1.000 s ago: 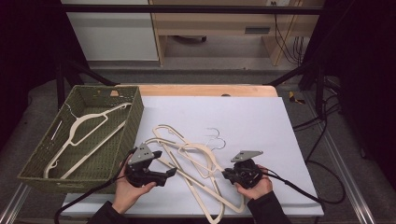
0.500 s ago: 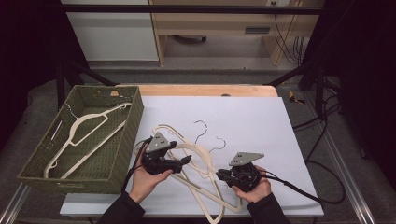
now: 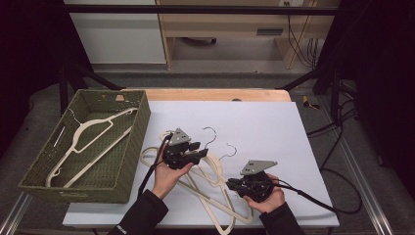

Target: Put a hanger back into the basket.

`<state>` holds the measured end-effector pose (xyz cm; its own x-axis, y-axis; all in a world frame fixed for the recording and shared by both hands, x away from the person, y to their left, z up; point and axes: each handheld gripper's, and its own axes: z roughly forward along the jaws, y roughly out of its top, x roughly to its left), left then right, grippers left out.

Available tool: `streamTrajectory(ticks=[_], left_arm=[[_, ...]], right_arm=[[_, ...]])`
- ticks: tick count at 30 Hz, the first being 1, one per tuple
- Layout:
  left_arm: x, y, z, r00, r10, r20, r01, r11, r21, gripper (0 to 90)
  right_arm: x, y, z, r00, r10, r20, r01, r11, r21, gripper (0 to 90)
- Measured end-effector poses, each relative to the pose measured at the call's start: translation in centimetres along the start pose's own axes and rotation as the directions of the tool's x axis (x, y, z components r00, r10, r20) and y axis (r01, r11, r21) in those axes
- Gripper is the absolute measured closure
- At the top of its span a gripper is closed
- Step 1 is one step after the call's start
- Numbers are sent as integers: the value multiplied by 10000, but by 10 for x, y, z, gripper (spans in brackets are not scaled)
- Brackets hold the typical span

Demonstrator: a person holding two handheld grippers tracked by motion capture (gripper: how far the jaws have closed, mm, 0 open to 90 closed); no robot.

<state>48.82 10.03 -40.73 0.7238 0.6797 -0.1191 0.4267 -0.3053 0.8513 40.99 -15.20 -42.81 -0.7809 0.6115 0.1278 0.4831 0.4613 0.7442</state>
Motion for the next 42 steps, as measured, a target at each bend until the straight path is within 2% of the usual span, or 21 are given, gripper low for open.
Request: streamTrajectory(ticks=[2,3,4,7,9,12,15,18,20,21,26,30,34,36,40,42], left_arm=[[-1,2,6,10000,-50,-24,50,10000,11,671],[0,3,7,10000,12,-37,-12,10000,89,758],[0,3,8,10000,-83,29,82,9999,70,758],[-3,2,9,9999,55,134,-57,9999,105,861],[-6,2,9,9998,171,-38,-171,9998,115,869],[-7,2,5,9997,219,-68,-218,9997,114,874],[-10,3,0,9990,391,-227,-390,9992,47,874],[-12,2,-6,9988,434,-232,-436,9990,-88,874],[-12,1,-10,9987,466,-213,-470,9987,-179,875],[-13,1,-12,9987,475,-205,-479,9986,-203,875],[-15,1,-17,9980,587,-235,-593,9979,-265,874],[-17,-2,-20,9977,673,-127,-677,9972,-313,874],[-17,-3,-23,9966,816,-103,-819,9959,-383,869],[-17,-3,-25,9955,943,-65,-945,9948,-392,857],[-15,-1,-41,9937,1114,78,-1106,9913,-718,711],[-12,1,-52,9931,1165,109,-1152,9898,-838,623]], right_arm=[[0,0,0,10000,-37,-72,37,10000,22,824],[0,0,0,9999,-82,-64,82,10000,17,824],[0,0,0,9999,-82,-64,82,10000,17,824],[0,0,0,9999,-62,-106,63,10000,24,822],[0,0,0,9998,-75,-210,77,9999,101,820],[0,0,0,9994,7,-344,-4,10000,69,797],[-2,4,-3,9988,161,-463,-178,9991,-378,645],[-5,10,-6,9971,414,-639,-478,9936,-1027,547],[-5,16,-5,9958,492,-772,-582,9911,-1195,551],[-4,20,-3,9969,411,-667,-496,9901,-1313,547],[-1,39,16,9966,468,-683,-541,9925,-1095,537],[1,50,32,9950,716,-698,-774,9934,-851,630],[0,53,42,9865,1085,-1224,-1162,9915,-583,794],[-1,54,42,9826,1205,-1415,-1288,9903,-515,829],[-2,55,41,9792,1363,-1504,-1452,9882,-497,849],[-1,56,38,9730,1427,-1813,-1559,9859,-606,863]])
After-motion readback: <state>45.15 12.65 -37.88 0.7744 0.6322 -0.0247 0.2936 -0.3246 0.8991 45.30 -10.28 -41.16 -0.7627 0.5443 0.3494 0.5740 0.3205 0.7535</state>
